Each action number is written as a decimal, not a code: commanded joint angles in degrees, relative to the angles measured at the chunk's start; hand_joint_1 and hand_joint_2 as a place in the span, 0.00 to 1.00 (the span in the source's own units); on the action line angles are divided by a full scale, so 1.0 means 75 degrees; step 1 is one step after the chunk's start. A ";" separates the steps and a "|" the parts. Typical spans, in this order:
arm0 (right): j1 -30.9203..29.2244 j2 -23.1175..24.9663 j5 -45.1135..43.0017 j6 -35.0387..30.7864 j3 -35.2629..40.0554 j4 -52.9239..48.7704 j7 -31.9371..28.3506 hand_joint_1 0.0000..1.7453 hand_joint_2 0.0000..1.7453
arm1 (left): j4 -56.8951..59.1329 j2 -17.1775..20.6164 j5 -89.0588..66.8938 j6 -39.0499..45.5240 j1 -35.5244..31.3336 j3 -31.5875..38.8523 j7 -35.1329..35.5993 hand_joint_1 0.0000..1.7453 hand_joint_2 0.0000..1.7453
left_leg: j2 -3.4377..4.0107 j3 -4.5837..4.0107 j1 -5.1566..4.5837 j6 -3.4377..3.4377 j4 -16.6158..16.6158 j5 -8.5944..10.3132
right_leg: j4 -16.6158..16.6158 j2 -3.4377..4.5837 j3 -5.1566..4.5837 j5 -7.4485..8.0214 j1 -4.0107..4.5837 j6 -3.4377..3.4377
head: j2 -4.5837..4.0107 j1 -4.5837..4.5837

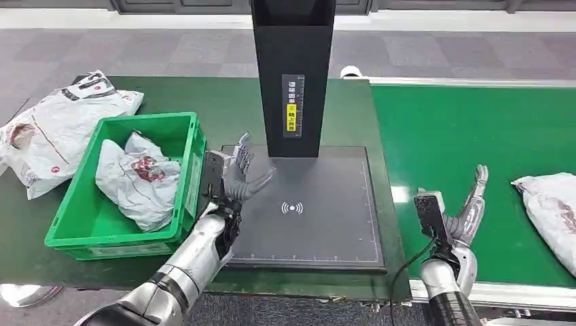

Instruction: Moved the parcel from conveyor to table for the left to box.

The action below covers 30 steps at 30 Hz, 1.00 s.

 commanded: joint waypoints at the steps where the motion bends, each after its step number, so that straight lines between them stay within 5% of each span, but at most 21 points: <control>1: -0.0131 0.0082 0.0799 0.0026 -0.0860 0.0355 0.0407 0.00 1.00 | 0.0530 0.0095 0.0095 -0.0091 -0.0243 -0.0370 0.0079 0.00 1.00 | -0.0004 0.0023 0.0003 -0.0001 -0.0014 -0.0001 | -0.0015 -0.0005 0.0025 -0.0002 0.0003 -0.0005 | 0.0000 0.0000; 3: 0.0010 0.0146 0.2505 0.0026 -0.1933 0.0237 0.1295 0.00 1.00 | 0.0697 0.0037 0.0159 -0.0008 -0.0233 -0.0423 0.0119 0.00 1.00 | -0.0014 0.0023 0.0004 -0.0001 -0.0013 0.0000 | -0.0015 -0.0015 0.0029 -0.0004 0.0004 -0.0005 | 0.0000 0.0000; 5: 0.0087 0.0072 0.3055 0.0026 -0.2945 0.0430 0.1371 0.00 1.00 | 0.0994 -0.0056 0.0335 0.0169 -0.0267 -0.0342 0.0027 0.00 1.00 | -0.0027 0.0020 0.0001 0.0001 -0.0013 0.0002 | -0.0014 -0.0029 0.0030 -0.0007 0.0001 -0.0004 | 0.0000 0.0000; 14: -0.0459 -0.1408 0.4958 0.0234 -0.3514 0.3181 0.3828 0.00 1.00 | 0.0967 0.0092 0.0020 0.0983 -0.0259 -0.0579 -0.0254 0.00 1.00 | -0.0038 0.0010 -0.0003 0.0014 -0.0006 -0.0009 | -0.0018 -0.0039 0.0028 -0.0007 -0.0010 0.0008 | 0.0000 0.0003; 30: -0.1291 -0.1854 0.5208 0.0201 -0.3287 0.4543 0.4366 0.00 1.00 | 0.0730 0.0359 -0.0919 0.2286 0.0174 -0.0588 0.0165 0.00 1.00 | 0.0003 0.0025 -0.0007 0.0022 -0.0013 -0.0014 | -0.0021 0.0004 0.0032 0.0000 -0.0012 0.0008 | 0.0000 0.0003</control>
